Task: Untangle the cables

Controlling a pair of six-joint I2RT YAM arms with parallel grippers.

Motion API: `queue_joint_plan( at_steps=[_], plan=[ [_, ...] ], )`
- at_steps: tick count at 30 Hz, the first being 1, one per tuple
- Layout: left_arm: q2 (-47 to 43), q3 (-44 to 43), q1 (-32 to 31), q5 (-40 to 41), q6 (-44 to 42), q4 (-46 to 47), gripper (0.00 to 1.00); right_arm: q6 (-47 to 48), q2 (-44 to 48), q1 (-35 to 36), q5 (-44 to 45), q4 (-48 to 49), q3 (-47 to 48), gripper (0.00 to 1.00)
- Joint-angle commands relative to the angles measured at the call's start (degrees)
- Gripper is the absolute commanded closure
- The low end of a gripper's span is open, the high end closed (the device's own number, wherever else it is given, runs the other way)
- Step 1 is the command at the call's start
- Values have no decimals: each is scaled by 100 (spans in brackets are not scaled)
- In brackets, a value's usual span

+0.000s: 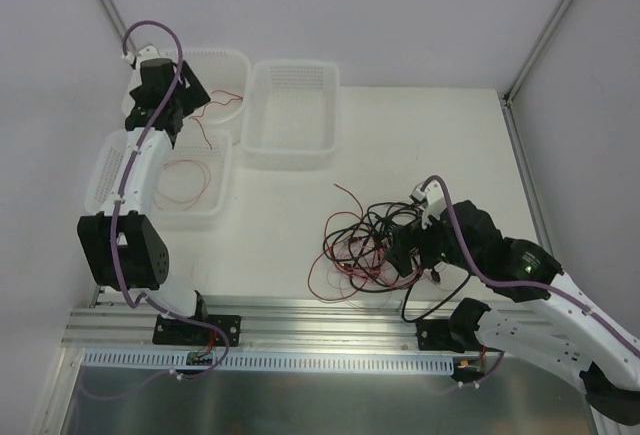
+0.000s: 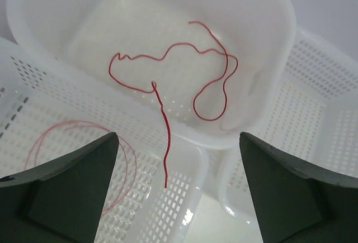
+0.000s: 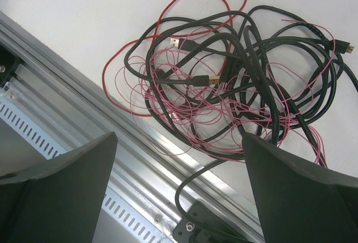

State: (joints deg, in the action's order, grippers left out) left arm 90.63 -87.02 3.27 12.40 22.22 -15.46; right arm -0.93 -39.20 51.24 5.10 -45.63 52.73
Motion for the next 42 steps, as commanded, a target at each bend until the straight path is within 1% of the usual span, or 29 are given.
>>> queue_joint_plan(
  at_steps=[1, 3, 4, 6, 9, 10, 11, 13, 14, 16, 19, 23, 24, 27, 31, 32, 36, 38, 41, 42],
  plan=[
    [130, 720, -203, -54, 274, -107, 9, -109, 132, 26, -71, 124, -87, 0],
    [174, 975, -300, -10, 257, 121, 10, -109, 149, 26, -71, 133, -105, 1],
    [192, 1212, -309, -10, 257, 444, 11, -109, 158, 26, -71, 133, -122, 0],
    [288, 1407, -309, -1, 309, 719, 13, -109, 158, 26, -80, 124, -123, 0],
    [333, 1705, -309, 148, 406, 1202, 19, -100, 185, 26, -62, 80, -105, 0],
    [333, 1880, -300, 218, 389, 1334, 23, -100, 202, 26, -62, 72, -105, 0],
    [341, 1969, -309, 288, 371, 1692, 26, -109, 211, 26, -45, 54, -105, 0],
    [359, 2188, -300, 350, 319, 1958, 30, -109, 229, 26, -10, 54, -114, 0],
    [402, 2233, -309, 350, 310, 2055, 33, -101, 229, 26, -9, 45, -105, 0],
    [464, 2295, -309, 359, 283, 2223, 36, -109, 220, 26, -9, 36, -96, 0],
    [578, 2365, -387, 342, 283, 2311, 47, -118, 194, 26, -27, 19, -70, 0],
    [570, 2436, -485, 289, 266, 2425, 66, -135, 211, 35, -1, 19, -79, 0],
    [552, 2436, -502, 280, 257, 2425, 79, -136, 211, 26, -1, 10, -70, 0],
    [351, 2445, -546, 306, 125, 2434, 100, -144, 220, 26, -1, -8, -35, 0],
    [-71, 2383, -573, 368, -112, 2311, 100, -153, 255, 26, -1, -25, 0, 0],
    [-228, 2340, -573, 385, -130, 2137, 100, -153, 255, 26, 17, -34, 0, 1],
    [-563, 1936, -573, 307, -323, 1714, 100, -153, 246, 26, 61, -43, 36, 0],
    [-590, 1699, -573, 306, -428, 1574, 100, -162, 220, 17, 70, -43, 36, 0],
    [-240, 953, -555, 315, -744, 1380, 100, -153, 176, 26, 44, -25, 36, 1],
    [-73, 463, -555, 350, -823, 1275, 100, -153, 167, 17, 35, -25, 27, 0]
  ],
)
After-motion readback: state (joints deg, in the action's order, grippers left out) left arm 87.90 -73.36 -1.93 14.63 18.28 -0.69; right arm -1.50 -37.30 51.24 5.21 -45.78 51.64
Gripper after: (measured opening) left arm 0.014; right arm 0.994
